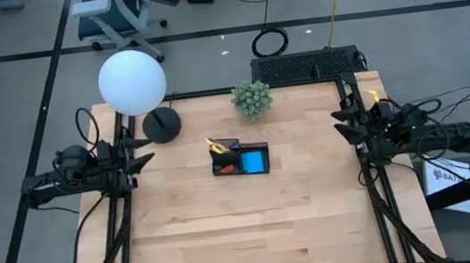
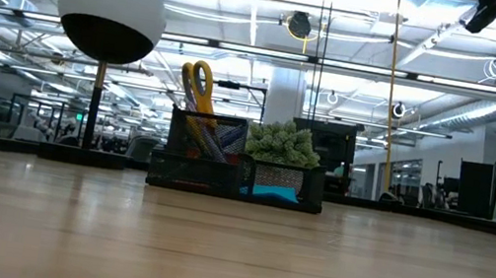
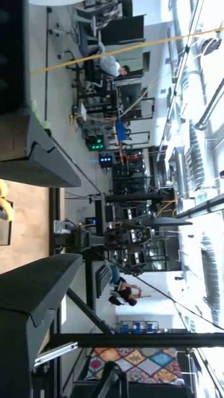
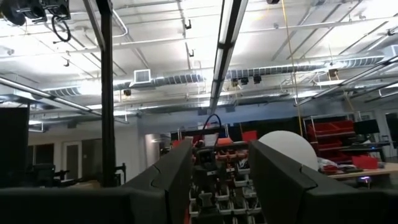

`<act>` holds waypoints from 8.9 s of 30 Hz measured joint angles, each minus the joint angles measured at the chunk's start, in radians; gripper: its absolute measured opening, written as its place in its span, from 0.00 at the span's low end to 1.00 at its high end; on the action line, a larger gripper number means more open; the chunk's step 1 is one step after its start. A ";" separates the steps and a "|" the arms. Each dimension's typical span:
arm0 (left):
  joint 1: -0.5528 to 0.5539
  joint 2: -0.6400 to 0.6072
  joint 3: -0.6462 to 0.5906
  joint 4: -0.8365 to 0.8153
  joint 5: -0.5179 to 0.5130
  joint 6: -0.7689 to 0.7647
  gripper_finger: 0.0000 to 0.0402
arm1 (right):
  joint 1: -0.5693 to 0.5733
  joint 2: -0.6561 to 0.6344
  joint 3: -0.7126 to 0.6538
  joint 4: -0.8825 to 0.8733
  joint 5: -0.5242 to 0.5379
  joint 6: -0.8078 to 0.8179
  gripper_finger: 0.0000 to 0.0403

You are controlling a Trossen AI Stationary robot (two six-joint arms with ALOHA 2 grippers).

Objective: Pick and place office supplies into organizer
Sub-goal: Return to Home Position

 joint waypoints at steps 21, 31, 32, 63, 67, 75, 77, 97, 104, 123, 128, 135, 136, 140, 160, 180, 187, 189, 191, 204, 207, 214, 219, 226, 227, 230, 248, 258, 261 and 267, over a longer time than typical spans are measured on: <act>0.000 0.000 0.000 0.017 0.006 -0.014 0.48 | 0.000 -0.215 0.000 -0.164 -0.074 -0.002 0.38; 0.000 0.000 0.000 0.023 0.011 -0.018 0.48 | 0.000 -0.216 -0.042 -0.102 -0.073 -0.020 0.38; 0.000 0.000 0.000 0.023 0.019 -0.021 0.48 | 0.000 -0.216 -0.060 -0.070 -0.073 -0.023 0.38; 0.000 0.000 -0.137 0.211 0.079 -0.038 0.48 | 0.000 -0.217 -0.281 0.249 0.083 -0.077 0.38; 0.000 0.000 -0.231 0.371 0.079 -0.045 0.48 | 0.000 -0.217 -0.282 0.249 0.083 -0.077 0.38; 0.000 0.003 -0.292 0.453 0.079 -0.028 0.48 | 0.000 -0.217 -0.283 0.248 0.082 -0.077 0.38; 0.000 0.003 -0.292 0.457 0.079 -0.030 0.48 | 0.000 -0.217 -0.283 0.248 0.082 -0.077 0.38; 0.000 0.003 -0.292 0.405 0.079 -0.021 0.48 | 0.000 -0.217 -0.283 -0.174 0.115 -0.208 0.38; 0.000 0.003 -0.292 0.397 0.079 -0.021 0.48 | 0.000 -0.217 -0.283 -0.390 0.246 -0.218 0.38; 0.000 0.003 -0.292 0.375 0.079 -0.013 0.48 | 0.000 -0.216 -0.283 -0.490 0.093 -0.307 0.38; 0.000 0.003 -0.292 0.375 0.078 -0.013 0.48 | 0.000 -0.217 -0.283 -0.504 0.079 -0.312 0.38; 0.000 0.003 -0.291 0.360 0.079 -0.009 0.48 | 0.000 -0.216 -0.283 -0.508 0.082 -0.328 0.38; 0.000 0.003 -0.291 0.349 0.081 -0.006 0.48 | 0.000 -0.216 -0.283 -0.508 0.082 -0.335 0.38; 0.000 0.003 -0.291 0.292 0.151 0.041 0.48 | 0.000 -0.216 -0.283 -0.509 0.083 -0.339 0.38; 0.000 0.004 -0.291 0.118 -0.019 0.032 0.48 | 0.000 -0.215 -0.283 -0.508 0.086 -0.339 0.38; 0.000 0.004 -0.290 0.075 0.007 0.054 0.48 | 0.000 -0.215 -0.283 -0.508 0.086 -0.341 0.38; 0.000 0.004 -0.290 0.072 0.006 0.063 0.48 | 0.000 -0.215 -0.283 -0.500 0.085 -0.340 0.38; 0.000 0.004 -0.290 0.072 0.005 0.057 0.48 | 0.000 -0.215 -0.283 -0.500 0.085 -0.340 0.38; 0.000 0.004 -0.290 0.072 0.003 0.059 0.48 | 0.000 -0.215 -0.283 -0.500 0.084 -0.340 0.38; 0.000 0.004 -0.290 0.072 0.002 0.059 0.48 | 0.000 -0.215 -0.283 -0.485 0.084 -0.395 0.38; 0.000 0.004 -0.290 0.071 0.002 0.059 0.48 | 0.000 -0.215 -0.283 -0.484 0.084 -0.394 0.38; 0.000 0.004 -0.290 0.072 0.001 0.059 0.48 | 0.000 -0.215 -0.283 -0.480 0.083 -0.383 0.38; 0.000 0.004 -0.290 0.071 0.001 0.059 0.48 | 0.000 -0.215 -0.283 -0.479 0.083 -0.338 0.38; 0.000 0.004 -0.291 0.071 0.001 0.059 0.48 | 0.000 -0.215 -0.283 -0.479 0.082 -0.303 0.38; 0.000 0.004 -0.291 0.071 0.001 0.059 0.48 | 0.000 -0.215 -0.283 -0.479 0.082 -0.300 0.38; 0.000 0.004 -0.291 0.072 0.001 0.059 0.48 | 0.000 -0.215 -0.283 -0.479 0.082 -0.244 0.38; 0.000 0.004 -0.291 0.072 0.001 0.059 0.48 | 0.000 -0.215 -0.283 -0.479 0.082 -0.181 0.38; 0.000 0.004 -0.291 0.072 0.001 0.059 0.48 | 0.000 -0.215 -0.283 -0.478 0.082 -0.181 0.38; 0.000 0.004 -0.292 0.075 0.001 0.059 0.48 | 0.000 -0.215 -0.283 -0.478 0.082 -0.181 0.38; 0.000 0.004 -0.294 0.108 -0.002 0.059 0.48 | 0.000 -0.215 -0.283 -0.478 0.082 -0.182 0.38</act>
